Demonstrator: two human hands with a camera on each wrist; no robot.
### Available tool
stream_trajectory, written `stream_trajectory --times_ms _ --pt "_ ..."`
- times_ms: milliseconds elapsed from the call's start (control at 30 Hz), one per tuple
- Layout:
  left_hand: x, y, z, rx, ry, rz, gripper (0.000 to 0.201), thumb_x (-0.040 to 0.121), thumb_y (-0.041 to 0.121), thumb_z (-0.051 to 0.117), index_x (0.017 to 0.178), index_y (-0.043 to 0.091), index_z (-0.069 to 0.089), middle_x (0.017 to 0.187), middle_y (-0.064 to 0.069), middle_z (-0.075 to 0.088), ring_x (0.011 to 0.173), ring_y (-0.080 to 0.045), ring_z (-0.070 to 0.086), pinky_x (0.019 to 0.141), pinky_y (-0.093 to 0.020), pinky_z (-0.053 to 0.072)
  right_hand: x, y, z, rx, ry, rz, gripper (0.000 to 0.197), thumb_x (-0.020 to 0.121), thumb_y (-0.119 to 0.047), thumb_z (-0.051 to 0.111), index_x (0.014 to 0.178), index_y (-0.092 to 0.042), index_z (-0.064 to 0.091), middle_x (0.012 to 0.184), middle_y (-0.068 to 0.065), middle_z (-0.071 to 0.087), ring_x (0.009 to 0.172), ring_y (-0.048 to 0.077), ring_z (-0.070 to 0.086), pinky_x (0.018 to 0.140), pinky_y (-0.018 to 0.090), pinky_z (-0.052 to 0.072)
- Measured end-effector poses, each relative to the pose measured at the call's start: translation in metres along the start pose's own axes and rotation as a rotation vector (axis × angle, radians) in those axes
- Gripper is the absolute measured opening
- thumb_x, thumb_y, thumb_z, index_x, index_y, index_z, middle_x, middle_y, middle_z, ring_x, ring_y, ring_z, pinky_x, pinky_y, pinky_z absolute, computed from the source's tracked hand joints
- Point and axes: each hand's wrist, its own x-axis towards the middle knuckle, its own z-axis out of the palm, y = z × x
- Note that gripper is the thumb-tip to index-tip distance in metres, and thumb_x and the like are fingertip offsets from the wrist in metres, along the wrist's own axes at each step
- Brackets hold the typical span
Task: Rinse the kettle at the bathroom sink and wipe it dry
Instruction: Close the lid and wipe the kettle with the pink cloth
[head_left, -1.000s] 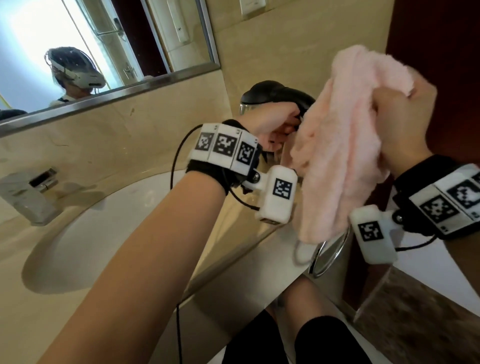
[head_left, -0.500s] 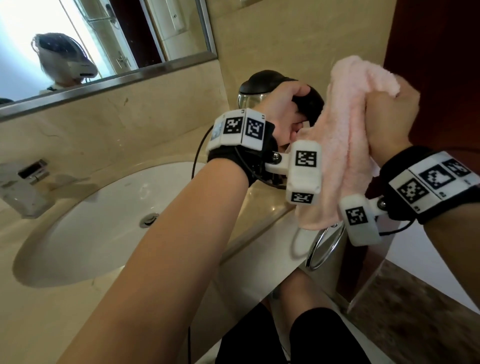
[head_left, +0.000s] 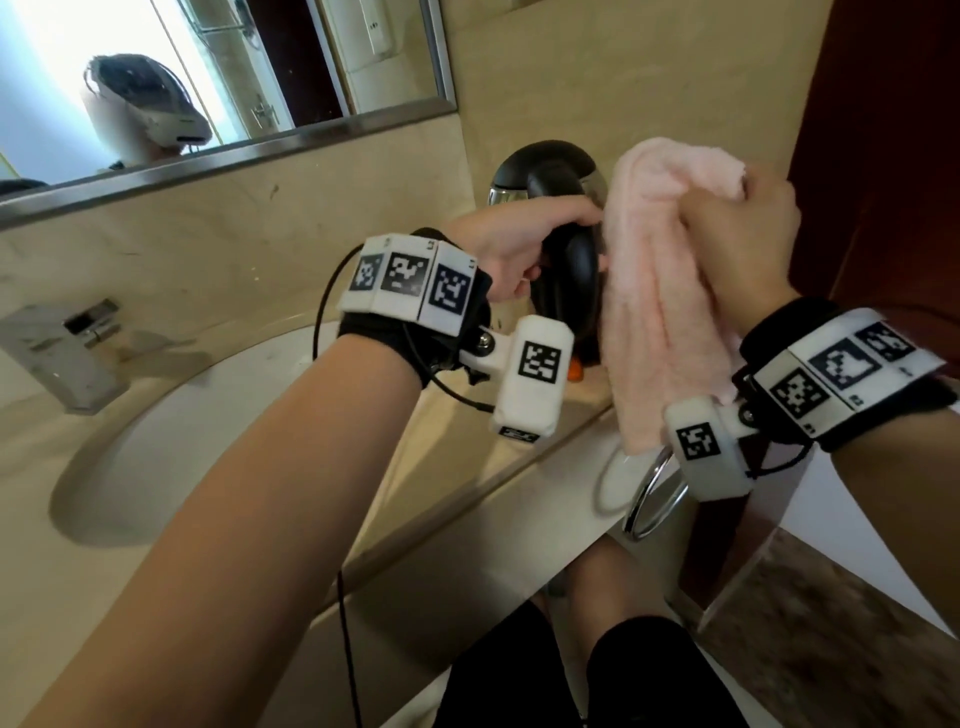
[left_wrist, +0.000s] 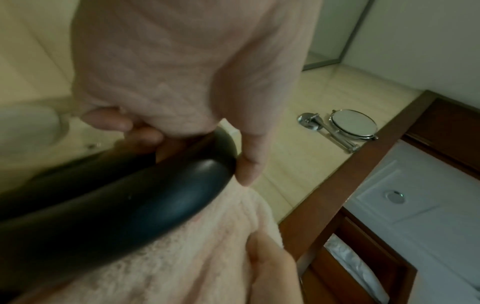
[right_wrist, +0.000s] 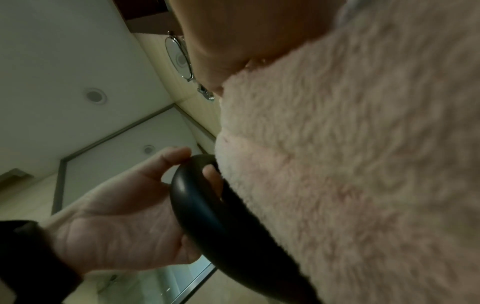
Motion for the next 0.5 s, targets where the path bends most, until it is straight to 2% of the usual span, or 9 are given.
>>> stream_trajectory --times_ms 67,100,167,200,267,300,367,467,500 --pt "-0.007 -0.006 -0.01 0.041 0.048 0.002 0.009 0.089 0.029 0.052 0.081 0.025 0.054 0.084 0.004 0.059 0.065 -0.006 0.049 0.062 -0.023 0.034 -0.007 -0.009 0.012 0.037 0.001 -0.076 0.012 0.084 -0.024 0.053 0.079 -0.015 0.059 0.07 -0.008 0.058 0.068 0.004 0.057 0.07 0.03 0.053" --pt "-0.011 -0.008 -0.015 0.081 0.08 -0.001 0.008 0.086 0.025 0.055 0.078 0.024 0.054 0.078 0.005 0.059 0.066 -0.004 0.053 0.061 -0.02 0.037 -0.012 -0.015 0.017 0.086 -0.006 -0.095 0.01 0.082 -0.024 0.056 0.075 -0.017 0.058 0.069 -0.009 0.058 0.068 0.004 0.055 0.066 0.028 0.051" --pt "-0.015 -0.014 -0.024 0.217 0.146 -0.028 0.004 0.078 0.02 0.06 0.082 0.02 0.058 0.088 0.002 0.058 0.084 -0.009 0.05 0.066 -0.022 0.034 -0.019 -0.027 0.029 0.152 -0.069 -0.133 0.005 0.078 -0.024 0.059 0.078 -0.019 0.059 0.071 -0.009 0.059 0.069 0.004 0.055 0.067 0.024 0.048" --pt "-0.017 -0.016 -0.029 0.278 0.175 -0.037 0.015 0.075 0.018 0.06 0.091 0.017 0.061 0.097 0.0 0.057 0.093 -0.013 0.046 0.072 -0.024 0.033 -0.024 -0.034 0.032 0.133 -0.103 -0.174 0.006 0.077 -0.027 0.06 0.08 -0.022 0.06 0.073 -0.009 0.059 0.071 0.006 0.056 0.071 0.026 0.049" --pt "-0.022 -0.021 -0.037 0.319 0.218 -0.065 0.037 0.074 0.013 0.06 0.111 0.009 0.063 0.111 -0.001 0.055 0.104 -0.016 0.044 0.086 -0.028 0.033 -0.031 -0.042 0.041 0.025 -0.18 -0.298 0.019 0.075 -0.034 0.06 0.09 -0.023 0.062 0.085 -0.003 0.054 0.084 0.016 0.056 0.083 0.034 0.049" --pt "-0.025 -0.023 -0.04 0.325 0.231 -0.069 0.04 0.075 0.011 0.06 0.115 0.007 0.061 0.113 -0.002 0.056 0.107 -0.017 0.045 0.092 -0.03 0.032 -0.035 -0.046 0.045 -0.036 -0.231 -0.339 0.03 0.073 -0.037 0.06 0.099 -0.022 0.063 0.094 0.0 0.049 0.093 0.021 0.054 0.088 0.036 0.047" --pt "-0.031 -0.024 -0.045 0.308 0.241 -0.066 0.041 0.075 0.009 0.06 0.115 0.007 0.059 0.115 -0.004 0.056 0.109 -0.018 0.047 0.096 -0.03 0.031 -0.041 -0.05 0.055 -0.13 -0.314 -0.4 0.048 0.073 -0.038 0.063 0.119 -0.022 0.059 0.111 0.006 0.041 0.11 0.027 0.046 0.097 0.035 0.042" --pt "-0.034 -0.025 -0.046 0.298 0.266 -0.035 0.071 0.059 0.013 0.064 0.128 0.009 0.048 0.126 -0.008 0.054 0.118 -0.022 0.047 0.1 -0.035 0.034 -0.047 -0.054 0.066 -0.203 -0.344 -0.565 0.048 0.079 -0.03 0.063 0.125 -0.016 0.058 0.13 0.013 0.043 0.12 0.028 0.043 0.098 0.033 0.041" --pt "-0.034 -0.026 -0.046 0.292 0.273 -0.023 0.071 0.056 0.013 0.064 0.125 0.009 0.049 0.125 -0.009 0.054 0.119 -0.023 0.047 0.099 -0.036 0.034 -0.046 -0.055 0.066 -0.223 -0.342 -0.615 0.045 0.081 -0.029 0.062 0.124 -0.015 0.059 0.132 0.013 0.045 0.12 0.028 0.044 0.095 0.032 0.041"
